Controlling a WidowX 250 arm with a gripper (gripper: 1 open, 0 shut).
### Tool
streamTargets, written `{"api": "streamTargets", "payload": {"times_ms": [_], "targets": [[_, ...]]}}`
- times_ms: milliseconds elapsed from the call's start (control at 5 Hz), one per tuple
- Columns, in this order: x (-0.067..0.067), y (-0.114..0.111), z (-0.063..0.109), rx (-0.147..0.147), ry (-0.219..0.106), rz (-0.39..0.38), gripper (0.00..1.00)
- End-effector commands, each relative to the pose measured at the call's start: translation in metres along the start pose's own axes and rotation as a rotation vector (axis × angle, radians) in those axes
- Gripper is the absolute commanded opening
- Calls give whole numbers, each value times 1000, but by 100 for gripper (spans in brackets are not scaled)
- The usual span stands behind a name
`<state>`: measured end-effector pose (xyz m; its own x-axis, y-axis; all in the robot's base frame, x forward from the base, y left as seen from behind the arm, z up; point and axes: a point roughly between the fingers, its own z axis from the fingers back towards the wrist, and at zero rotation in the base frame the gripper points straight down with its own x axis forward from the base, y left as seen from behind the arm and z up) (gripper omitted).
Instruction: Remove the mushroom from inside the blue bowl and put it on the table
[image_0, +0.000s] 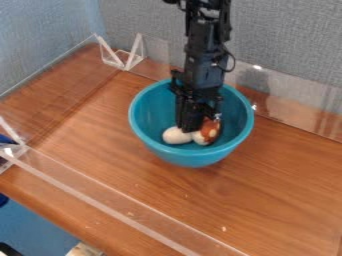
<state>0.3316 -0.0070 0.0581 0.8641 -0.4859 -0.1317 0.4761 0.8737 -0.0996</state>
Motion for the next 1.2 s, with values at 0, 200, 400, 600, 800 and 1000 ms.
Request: {"api": "streamTargets", "payload": {"times_ms": [0, 200, 400, 600, 800, 1000], "targets": [[0, -3, 48, 53, -113, -19, 0], [-10, 5, 94, 81, -185, -1, 0], [-48, 37, 132, 132, -251, 102, 0], [-87, 56, 131, 139, -219, 160, 0], [-78, 42, 116, 142, -196, 125, 0], [-64, 26, 107, 154, -183, 95, 0]]}}
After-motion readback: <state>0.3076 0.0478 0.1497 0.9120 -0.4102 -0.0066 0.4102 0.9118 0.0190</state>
